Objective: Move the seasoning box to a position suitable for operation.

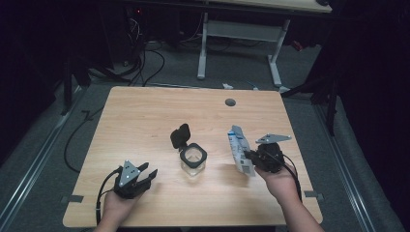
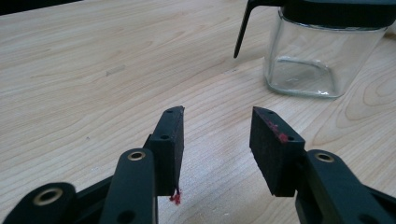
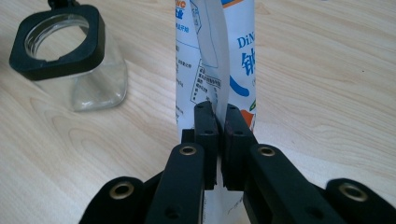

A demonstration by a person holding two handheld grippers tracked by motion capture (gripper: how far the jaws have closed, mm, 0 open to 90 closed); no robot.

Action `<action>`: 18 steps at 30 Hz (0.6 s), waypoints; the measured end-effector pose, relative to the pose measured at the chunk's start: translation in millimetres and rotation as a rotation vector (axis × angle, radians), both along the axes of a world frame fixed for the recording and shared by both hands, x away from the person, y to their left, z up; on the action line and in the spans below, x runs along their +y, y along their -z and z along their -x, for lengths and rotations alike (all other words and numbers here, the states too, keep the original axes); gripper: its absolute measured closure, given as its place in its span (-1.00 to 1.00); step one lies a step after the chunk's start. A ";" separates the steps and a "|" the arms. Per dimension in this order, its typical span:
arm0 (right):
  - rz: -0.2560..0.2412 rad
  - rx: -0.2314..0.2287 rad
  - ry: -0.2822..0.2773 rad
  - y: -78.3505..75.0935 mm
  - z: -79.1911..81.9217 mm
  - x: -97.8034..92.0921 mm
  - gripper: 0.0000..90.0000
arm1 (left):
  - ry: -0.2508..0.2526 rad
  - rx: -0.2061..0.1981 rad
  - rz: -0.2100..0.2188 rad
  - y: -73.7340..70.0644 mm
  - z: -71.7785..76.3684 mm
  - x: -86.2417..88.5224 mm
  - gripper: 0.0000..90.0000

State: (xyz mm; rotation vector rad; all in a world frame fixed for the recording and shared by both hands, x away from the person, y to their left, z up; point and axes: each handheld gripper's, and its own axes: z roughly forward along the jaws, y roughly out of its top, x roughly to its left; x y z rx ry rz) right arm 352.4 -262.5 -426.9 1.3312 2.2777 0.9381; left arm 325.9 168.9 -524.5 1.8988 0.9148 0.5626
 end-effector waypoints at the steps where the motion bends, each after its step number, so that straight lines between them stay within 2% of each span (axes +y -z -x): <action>1: 0.007 0.005 -0.004 -0.8 1.1 -0.7 0.94 | 0.001 -0.001 0.001 0.0 0.0 -0.1 0.23; 18: 0.096 0.105 -0.051 -13.2 15.3 2.0 0.97 | 0.013 -0.005 0.003 0.2 0.4 -1.5 0.22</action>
